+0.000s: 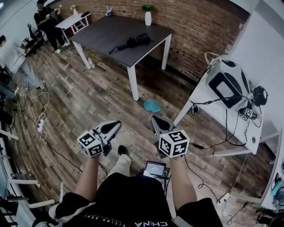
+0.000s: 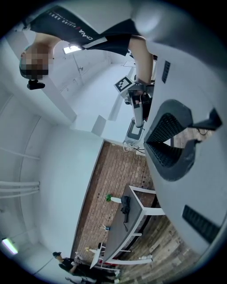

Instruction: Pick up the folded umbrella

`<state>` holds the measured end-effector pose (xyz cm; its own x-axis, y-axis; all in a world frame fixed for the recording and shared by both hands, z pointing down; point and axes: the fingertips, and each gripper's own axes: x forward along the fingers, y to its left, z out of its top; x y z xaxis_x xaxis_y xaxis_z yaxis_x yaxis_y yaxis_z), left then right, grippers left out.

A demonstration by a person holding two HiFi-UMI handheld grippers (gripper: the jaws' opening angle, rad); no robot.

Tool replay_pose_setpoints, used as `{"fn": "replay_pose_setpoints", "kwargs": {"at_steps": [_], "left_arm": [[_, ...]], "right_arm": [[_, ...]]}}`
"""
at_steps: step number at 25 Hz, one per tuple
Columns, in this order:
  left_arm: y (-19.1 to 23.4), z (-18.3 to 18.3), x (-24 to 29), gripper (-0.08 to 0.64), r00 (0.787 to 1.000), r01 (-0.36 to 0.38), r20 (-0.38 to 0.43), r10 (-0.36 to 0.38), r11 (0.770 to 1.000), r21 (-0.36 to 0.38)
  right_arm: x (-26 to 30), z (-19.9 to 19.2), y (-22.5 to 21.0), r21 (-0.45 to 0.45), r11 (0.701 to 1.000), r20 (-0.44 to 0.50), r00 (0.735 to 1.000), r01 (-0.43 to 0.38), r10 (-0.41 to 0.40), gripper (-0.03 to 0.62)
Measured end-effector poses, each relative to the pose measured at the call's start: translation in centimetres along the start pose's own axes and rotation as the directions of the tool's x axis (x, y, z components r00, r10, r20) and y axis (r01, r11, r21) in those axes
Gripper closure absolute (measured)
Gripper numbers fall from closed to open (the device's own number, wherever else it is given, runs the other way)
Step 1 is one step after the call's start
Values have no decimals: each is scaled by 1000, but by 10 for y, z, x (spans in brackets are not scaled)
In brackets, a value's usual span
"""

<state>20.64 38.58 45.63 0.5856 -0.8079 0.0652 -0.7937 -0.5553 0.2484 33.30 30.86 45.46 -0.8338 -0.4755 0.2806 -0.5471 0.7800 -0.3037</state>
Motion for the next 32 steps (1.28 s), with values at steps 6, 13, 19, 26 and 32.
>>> {"fn": "replay_pose_setpoints", "kwargs": {"at_steps": [6, 13, 19, 26, 32], "left_arm": [[64, 7, 9, 557, 1000, 19, 18, -18, 999, -26], [155, 30, 14, 558, 999, 47, 14, -47, 998, -40], [222, 43, 12, 557, 998, 63, 6, -62, 996, -56], [276, 50, 9, 558, 997, 72, 3, -72, 994, -78], [301, 43, 15, 558, 997, 83, 16, -82, 988, -131]], "right_arm": [[56, 17, -10, -15, 999, -13, 999, 29, -30, 583], [140, 46, -14, -17, 998, -27, 997, 65, -66, 583], [200, 65, -18, -19, 995, -36, 995, 95, -95, 583], [249, 76, -19, -3, 993, -46, 992, 118, -118, 583], [276, 75, -27, 2, 993, -76, 991, 115, -114, 583]]}}
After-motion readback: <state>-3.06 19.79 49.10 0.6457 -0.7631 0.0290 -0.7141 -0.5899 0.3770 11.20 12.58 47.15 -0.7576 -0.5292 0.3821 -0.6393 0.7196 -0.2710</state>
